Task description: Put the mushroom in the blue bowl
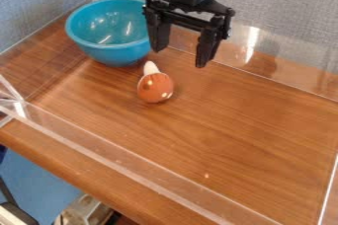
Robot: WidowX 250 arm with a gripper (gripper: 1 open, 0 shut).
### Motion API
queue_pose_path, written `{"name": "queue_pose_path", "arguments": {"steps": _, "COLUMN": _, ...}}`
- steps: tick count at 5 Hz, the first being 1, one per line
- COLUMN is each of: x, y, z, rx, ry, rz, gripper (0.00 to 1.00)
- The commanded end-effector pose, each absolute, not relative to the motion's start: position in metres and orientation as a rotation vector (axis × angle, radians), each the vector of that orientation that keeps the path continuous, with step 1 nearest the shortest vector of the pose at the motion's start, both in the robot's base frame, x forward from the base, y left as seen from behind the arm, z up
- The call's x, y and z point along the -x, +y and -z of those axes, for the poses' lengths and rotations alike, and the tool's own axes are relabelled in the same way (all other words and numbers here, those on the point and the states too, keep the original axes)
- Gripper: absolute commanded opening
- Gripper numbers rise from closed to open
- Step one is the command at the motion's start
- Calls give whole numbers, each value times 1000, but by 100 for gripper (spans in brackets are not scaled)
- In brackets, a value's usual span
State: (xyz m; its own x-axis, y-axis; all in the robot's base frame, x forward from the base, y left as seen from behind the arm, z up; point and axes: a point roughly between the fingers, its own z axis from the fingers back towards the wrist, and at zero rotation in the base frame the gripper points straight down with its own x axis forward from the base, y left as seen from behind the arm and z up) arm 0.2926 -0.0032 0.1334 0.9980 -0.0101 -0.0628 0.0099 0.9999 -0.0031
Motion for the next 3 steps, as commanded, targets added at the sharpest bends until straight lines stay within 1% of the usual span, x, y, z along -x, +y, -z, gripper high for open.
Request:
{"name": "queue_pose_path", "arguments": {"steps": 1, "x": -304, "y": 15, "z": -122, "rx": -5, "ry": 60, "rz": -42, "gripper": 100}}
{"name": "queue_pose_path", "arguments": {"steps": 3, "x": -310, "y": 43, "z": -66, "rx": -17, "ry": 86, "rz": -89, "gripper": 100}}
